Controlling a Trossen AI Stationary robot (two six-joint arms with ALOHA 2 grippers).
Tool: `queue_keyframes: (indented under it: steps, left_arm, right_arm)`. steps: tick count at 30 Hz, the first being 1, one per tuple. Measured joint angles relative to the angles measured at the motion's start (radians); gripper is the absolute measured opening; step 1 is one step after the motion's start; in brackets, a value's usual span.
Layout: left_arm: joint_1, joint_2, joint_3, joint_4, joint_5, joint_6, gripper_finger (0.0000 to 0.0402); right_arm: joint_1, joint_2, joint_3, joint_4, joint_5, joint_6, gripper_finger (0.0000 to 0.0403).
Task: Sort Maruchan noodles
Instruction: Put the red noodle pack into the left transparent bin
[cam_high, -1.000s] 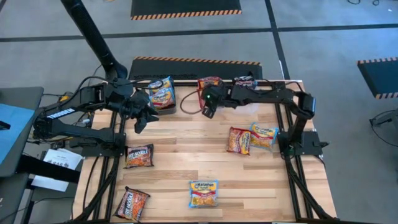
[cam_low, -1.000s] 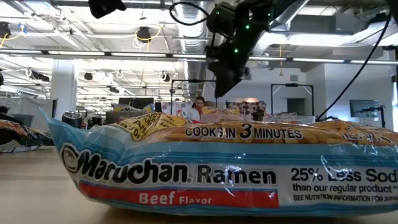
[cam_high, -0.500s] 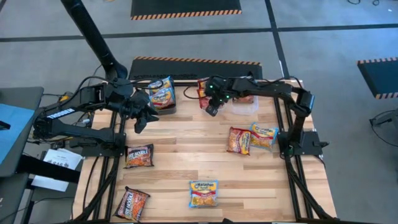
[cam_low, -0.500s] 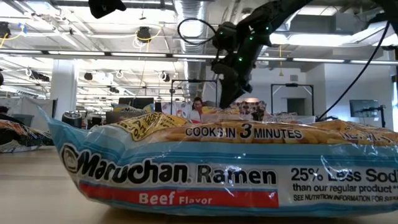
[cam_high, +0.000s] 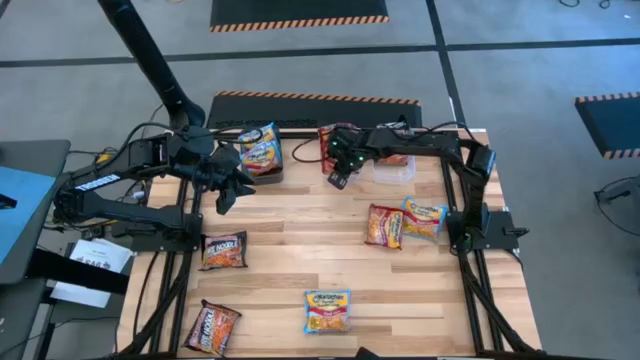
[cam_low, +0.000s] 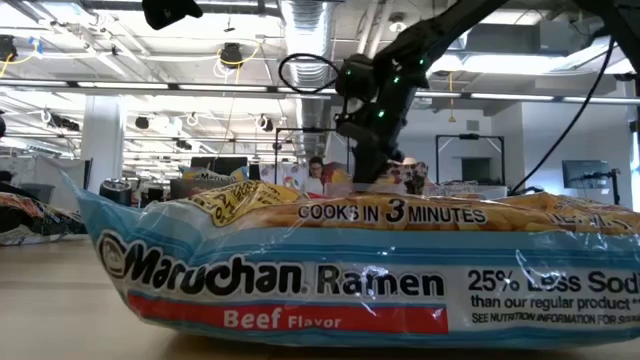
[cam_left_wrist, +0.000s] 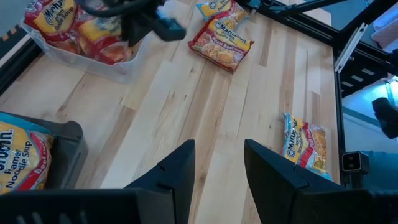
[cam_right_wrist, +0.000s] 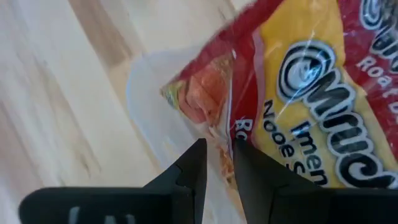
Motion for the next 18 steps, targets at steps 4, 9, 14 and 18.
queue_keyframes:
  steps: [4,9,14,18]
  left_arm:
    - [0.000,0.000,0.000,0.000,0.000,0.000,0.0123]
    - [0.000,0.000,0.000,-0.001,0.000,0.000,0.0123]
    - [0.000,0.000,0.000,-0.001,0.000,0.000,0.0123]
    - [0.000,0.000,0.000,-0.001,0.000,0.000,0.0123]
  right_arm:
    - [-0.002,0.020,-0.001,0.008,0.023,0.000,0.0102]
    - [-0.005,0.031,-0.001,0.039,0.085,0.001,0.0102]
    - [-0.013,0.031,-0.001,0.097,0.136,-0.008,0.0102]
    - [-0.022,0.031,-0.001,0.103,0.136,-0.024,0.0102]
